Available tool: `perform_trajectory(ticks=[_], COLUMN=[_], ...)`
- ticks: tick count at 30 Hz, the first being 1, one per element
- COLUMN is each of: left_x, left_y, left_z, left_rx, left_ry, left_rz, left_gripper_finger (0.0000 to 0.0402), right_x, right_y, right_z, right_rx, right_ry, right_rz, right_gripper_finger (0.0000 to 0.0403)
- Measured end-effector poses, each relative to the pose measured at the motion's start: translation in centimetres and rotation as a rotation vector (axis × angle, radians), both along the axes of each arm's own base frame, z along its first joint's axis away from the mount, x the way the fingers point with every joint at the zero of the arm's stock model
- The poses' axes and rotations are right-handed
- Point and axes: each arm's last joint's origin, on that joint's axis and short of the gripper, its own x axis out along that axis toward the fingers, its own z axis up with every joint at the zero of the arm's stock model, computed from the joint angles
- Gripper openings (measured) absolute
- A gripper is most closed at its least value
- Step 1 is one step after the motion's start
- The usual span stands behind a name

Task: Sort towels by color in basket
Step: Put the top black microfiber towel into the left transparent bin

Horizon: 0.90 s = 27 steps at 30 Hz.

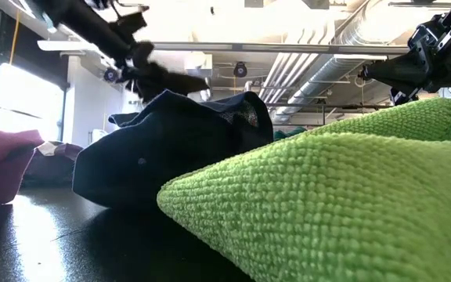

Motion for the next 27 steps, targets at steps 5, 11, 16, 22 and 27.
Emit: perform_trajectory(ticks=[5,11,16,22,27], left_x=[-0.3,-0.1,0.2,0.4,0.5], left_y=[3.7,5.5,5.7,5.8,5.8], left_z=[-2.5,-5.0,-6.2,-6.7,-6.7], left_rx=[-0.068,-0.166,-0.199,-0.220,-0.248], left_ry=[0.121,0.211,0.256,0.269,0.239], left_rz=[0.104,0.110,0.106,0.089,0.071], left_gripper_finger=[0.0006,0.0007,0.0008,0.0034,0.0097], right_x=[0.0,0.0,0.0,0.0,0.0], right_y=[0.0,0.0,0.0,0.0,0.0], right_z=[0.0,0.0,0.0,0.0,0.0], right_rx=[0.000,0.000,0.000,0.000,0.000], right_ry=[0.000,0.000,0.000,0.000,0.000], right_rz=[0.000,0.000,0.000,0.000,0.000], right_gripper_finger=[0.0002,0.0002,0.0002,0.0002,0.0002])
